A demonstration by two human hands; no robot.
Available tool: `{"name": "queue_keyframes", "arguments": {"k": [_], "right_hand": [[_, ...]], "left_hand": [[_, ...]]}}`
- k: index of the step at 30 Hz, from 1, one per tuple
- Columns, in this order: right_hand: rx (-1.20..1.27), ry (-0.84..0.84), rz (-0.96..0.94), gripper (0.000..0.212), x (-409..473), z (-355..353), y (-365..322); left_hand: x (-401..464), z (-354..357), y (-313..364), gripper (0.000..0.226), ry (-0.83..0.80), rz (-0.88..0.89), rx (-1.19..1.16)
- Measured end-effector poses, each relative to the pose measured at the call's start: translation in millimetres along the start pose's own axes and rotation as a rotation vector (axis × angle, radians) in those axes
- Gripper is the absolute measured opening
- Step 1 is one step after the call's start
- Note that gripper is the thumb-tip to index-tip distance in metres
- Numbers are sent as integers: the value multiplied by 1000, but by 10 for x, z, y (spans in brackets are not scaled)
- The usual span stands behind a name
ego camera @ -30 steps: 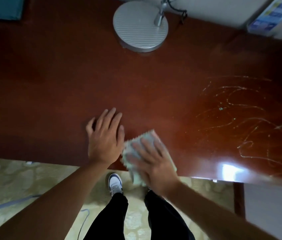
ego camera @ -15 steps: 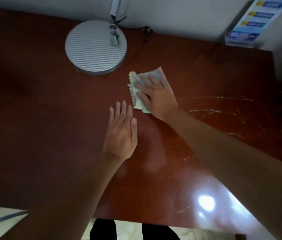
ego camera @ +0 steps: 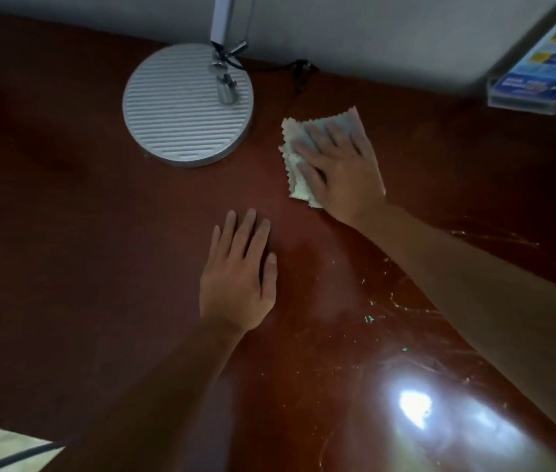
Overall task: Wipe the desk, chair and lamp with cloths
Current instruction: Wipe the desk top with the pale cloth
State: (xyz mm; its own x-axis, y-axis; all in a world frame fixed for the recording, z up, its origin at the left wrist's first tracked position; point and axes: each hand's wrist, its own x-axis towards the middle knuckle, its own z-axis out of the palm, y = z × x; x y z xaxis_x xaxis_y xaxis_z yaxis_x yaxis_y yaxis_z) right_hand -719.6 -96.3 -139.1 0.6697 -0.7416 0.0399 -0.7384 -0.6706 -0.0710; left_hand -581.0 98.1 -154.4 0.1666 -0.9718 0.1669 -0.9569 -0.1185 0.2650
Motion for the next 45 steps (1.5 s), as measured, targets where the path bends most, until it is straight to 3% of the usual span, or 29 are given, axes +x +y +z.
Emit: {"name": "queue_keyframes", "arguments": {"k": [5, 8, 11, 13, 15, 21, 24, 26, 30, 32, 36, 39, 43, 45], "right_hand": [[180, 10, -216, 43, -1130, 56, -435], [208, -4, -311, 38, -1079, -28, -244], [236, 57, -124, 40, -303, -81, 298], [125, -21, 125, 47, 163, -113, 539], [1, 5, 181, 51, 299, -107, 549], [98, 13, -40, 45, -813, 66, -241], [127, -23, -167, 41, -678, 8, -63], [90, -2, -116, 40, -266, -25, 232], [-37, 43, 227, 49, 493, -51, 923], [-60, 34, 305, 52, 574, -48, 1014], [-97, 16, 245, 53, -92, 3, 510], [22, 23, 143, 46, -702, 55, 65], [-89, -87, 40, 49, -291, -30, 387], [-147, -75, 187, 52, 137, -49, 686]], "left_hand": [[-7, -1, -13, 46, 6, -3, -16], [-13, -26, -7, 45, 20, -5, -6], [-7, -25, -7, 43, 28, -6, 0], [-13, -14, -10, 43, 35, -5, 2], [-11, -5, -12, 43, 42, 4, 1], [-18, 18, -27, 42, 67, 1, -14], [-15, 15, -29, 42, 62, 3, -8], [-16, 17, -29, 43, 49, 0, -5], [-18, 35, -43, 45, 14, -18, -24], [-12, 36, -43, 44, 6, -15, -16], [0, 9, -21, 45, -10, -31, -7], [8, -18, -6, 46, -20, -36, 9], [9, -25, -5, 46, -20, -38, 21], [10, -17, -1, 46, -20, -38, 23]]}}
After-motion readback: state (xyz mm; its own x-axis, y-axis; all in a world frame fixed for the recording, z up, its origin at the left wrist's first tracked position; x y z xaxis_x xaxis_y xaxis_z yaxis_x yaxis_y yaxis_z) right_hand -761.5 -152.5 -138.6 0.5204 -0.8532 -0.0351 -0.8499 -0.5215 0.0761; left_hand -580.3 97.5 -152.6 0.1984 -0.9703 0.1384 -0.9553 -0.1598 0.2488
